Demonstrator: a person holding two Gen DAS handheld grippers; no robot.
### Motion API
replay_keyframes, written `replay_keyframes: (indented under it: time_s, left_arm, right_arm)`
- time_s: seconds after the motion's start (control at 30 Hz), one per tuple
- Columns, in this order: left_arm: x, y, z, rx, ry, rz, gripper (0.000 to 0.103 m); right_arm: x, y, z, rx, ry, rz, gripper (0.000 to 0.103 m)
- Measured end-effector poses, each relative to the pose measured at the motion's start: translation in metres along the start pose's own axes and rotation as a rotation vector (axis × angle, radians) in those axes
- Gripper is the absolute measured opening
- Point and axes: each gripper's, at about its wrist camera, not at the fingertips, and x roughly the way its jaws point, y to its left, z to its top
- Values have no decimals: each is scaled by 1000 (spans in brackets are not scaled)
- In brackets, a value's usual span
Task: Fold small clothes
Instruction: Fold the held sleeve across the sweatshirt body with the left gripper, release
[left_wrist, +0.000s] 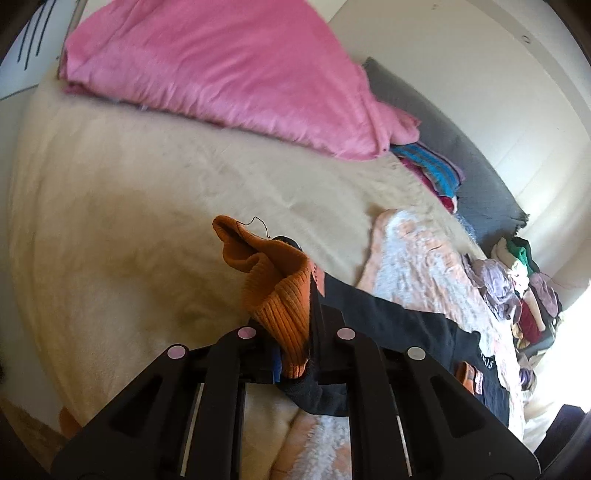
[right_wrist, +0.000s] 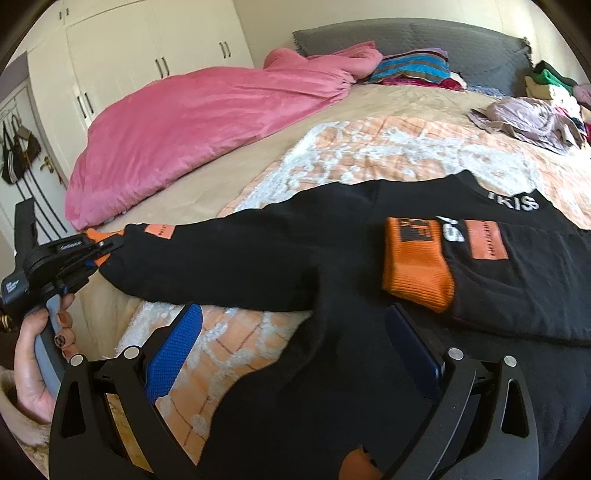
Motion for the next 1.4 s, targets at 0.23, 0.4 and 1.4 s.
replay_keyframes:
  time_s: [0.23, 0.4, 1.4]
  left_arm:
    - [-17, -33, -1, 80, -33, -50, 4]
    - [-27, -63, 0, 120, -41, -121, 4]
    - [-24, -230, -51, 391, 57, -360, 3]
  right_arm:
    - [-29, -27, -2, 59, -50, -35, 98]
    - [-45, -47, -5, 100, -73, -66, 98]
    - [-141, -157, -34, 302, -205, -246, 98]
